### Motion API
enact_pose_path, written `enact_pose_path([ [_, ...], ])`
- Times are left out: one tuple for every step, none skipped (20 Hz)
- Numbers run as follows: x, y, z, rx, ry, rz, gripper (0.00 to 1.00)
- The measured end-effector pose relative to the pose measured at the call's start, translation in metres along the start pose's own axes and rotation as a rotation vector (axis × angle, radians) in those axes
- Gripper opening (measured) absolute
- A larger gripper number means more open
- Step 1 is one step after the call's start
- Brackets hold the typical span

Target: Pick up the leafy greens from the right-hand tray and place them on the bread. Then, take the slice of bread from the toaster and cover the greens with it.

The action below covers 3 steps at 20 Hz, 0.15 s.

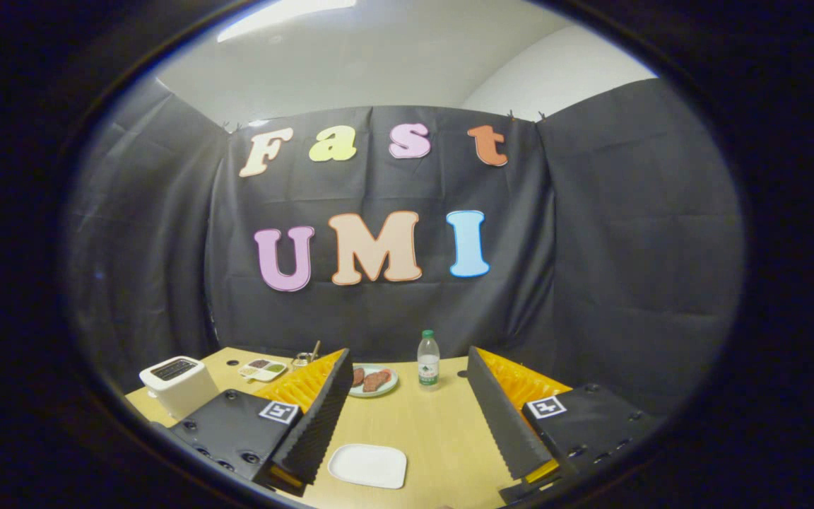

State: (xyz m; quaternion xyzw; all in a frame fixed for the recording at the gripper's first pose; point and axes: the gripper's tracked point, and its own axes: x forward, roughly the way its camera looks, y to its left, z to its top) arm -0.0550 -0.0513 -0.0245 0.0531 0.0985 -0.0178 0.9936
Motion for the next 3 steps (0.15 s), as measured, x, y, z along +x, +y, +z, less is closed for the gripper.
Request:
enact_pose_path([
  [0.0005,-0.0021,0.0029,-0.008,-0.011,-0.006,1.00],
  [-0.0005,-0.0035,0.0064,-0.020,-0.019,-0.006,1.00],
  [-0.0020,-0.0049,0.0105,-0.032,-0.028,-0.007,1.00],
])
